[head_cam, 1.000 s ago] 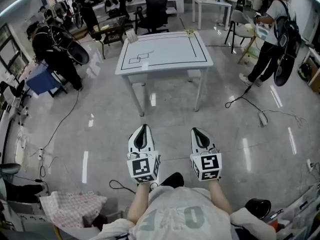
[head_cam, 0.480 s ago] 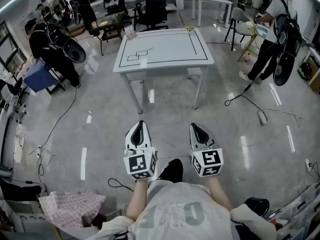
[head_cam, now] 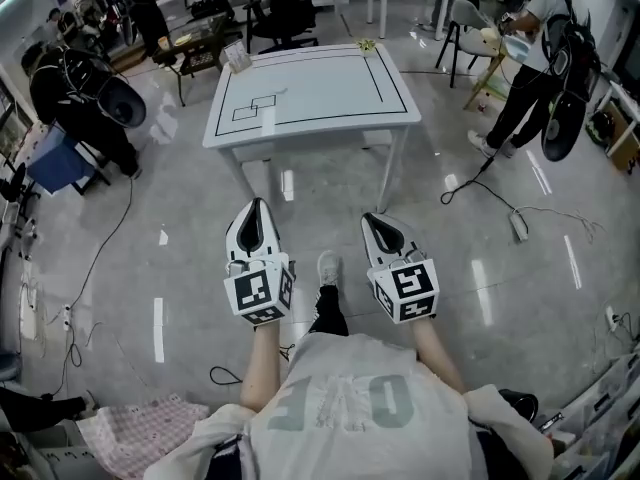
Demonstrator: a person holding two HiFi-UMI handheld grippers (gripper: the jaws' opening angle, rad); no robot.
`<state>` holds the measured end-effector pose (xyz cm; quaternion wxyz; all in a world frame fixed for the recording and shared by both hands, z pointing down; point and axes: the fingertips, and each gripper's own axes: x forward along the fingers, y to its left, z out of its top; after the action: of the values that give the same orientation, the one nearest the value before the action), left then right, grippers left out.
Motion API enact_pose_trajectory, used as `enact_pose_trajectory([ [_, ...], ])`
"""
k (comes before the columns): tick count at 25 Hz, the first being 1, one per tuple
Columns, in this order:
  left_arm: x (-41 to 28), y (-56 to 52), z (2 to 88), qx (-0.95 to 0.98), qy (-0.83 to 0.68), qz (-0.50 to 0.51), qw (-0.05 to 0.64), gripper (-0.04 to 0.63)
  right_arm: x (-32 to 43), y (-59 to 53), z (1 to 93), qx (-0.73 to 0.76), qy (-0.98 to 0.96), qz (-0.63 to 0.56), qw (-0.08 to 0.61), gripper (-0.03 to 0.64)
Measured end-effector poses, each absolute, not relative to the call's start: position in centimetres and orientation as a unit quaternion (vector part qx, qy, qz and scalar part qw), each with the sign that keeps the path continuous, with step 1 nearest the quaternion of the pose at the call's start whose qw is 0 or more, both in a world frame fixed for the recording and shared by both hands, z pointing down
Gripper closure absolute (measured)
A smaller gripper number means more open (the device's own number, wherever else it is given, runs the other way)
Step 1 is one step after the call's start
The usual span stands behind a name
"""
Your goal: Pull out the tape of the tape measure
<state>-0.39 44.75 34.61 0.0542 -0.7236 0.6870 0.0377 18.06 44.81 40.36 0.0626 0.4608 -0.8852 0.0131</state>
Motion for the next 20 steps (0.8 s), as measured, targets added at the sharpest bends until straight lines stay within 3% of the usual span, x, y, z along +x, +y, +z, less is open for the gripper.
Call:
enact_pose_trajectory([
  [20, -7.5, 6.8, 34.7, -0.762, 0.647, 0.023, 0.019, 0.571, 6.7, 8.9, 39.6, 0.458, -0.882, 0.066, 0.087, 0.588],
])
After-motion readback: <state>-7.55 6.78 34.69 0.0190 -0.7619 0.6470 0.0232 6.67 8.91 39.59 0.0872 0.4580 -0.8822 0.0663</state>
